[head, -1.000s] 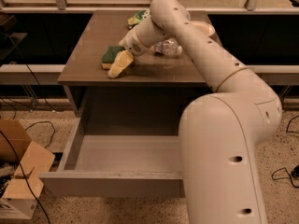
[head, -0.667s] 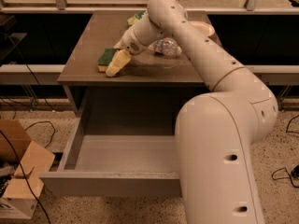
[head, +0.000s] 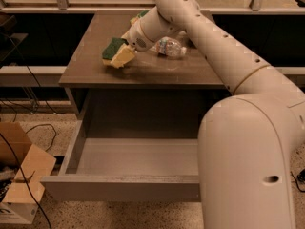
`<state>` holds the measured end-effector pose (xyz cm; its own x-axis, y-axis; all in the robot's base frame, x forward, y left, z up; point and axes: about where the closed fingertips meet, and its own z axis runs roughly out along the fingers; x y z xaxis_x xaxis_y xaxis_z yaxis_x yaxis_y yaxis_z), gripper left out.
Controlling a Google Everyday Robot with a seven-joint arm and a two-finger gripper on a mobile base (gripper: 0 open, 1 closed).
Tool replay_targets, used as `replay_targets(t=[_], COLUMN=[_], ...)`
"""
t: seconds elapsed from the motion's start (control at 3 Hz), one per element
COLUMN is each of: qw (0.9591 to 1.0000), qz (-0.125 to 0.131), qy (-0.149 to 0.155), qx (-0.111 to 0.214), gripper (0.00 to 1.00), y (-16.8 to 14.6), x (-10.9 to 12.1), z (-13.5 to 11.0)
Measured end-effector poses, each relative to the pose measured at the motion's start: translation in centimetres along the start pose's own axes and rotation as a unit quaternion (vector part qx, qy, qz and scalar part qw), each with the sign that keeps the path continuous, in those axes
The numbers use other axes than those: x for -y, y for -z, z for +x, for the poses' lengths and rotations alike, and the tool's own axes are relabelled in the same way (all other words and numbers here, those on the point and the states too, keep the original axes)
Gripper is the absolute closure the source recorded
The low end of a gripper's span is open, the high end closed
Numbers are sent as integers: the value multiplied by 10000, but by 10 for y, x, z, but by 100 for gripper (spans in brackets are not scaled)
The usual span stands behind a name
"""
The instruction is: Place sponge into top drawer
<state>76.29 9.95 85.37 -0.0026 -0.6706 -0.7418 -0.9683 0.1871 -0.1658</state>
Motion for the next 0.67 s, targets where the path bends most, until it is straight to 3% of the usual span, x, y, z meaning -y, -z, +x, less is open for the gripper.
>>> replay_targets(t=[0.33,0.67], qw=[9998,9998], qz=[191,171], qy=[79,95], qx=[25,-88], gripper=[100,100], y=[33,68], x=[-14,-45], z=[-8,-5])
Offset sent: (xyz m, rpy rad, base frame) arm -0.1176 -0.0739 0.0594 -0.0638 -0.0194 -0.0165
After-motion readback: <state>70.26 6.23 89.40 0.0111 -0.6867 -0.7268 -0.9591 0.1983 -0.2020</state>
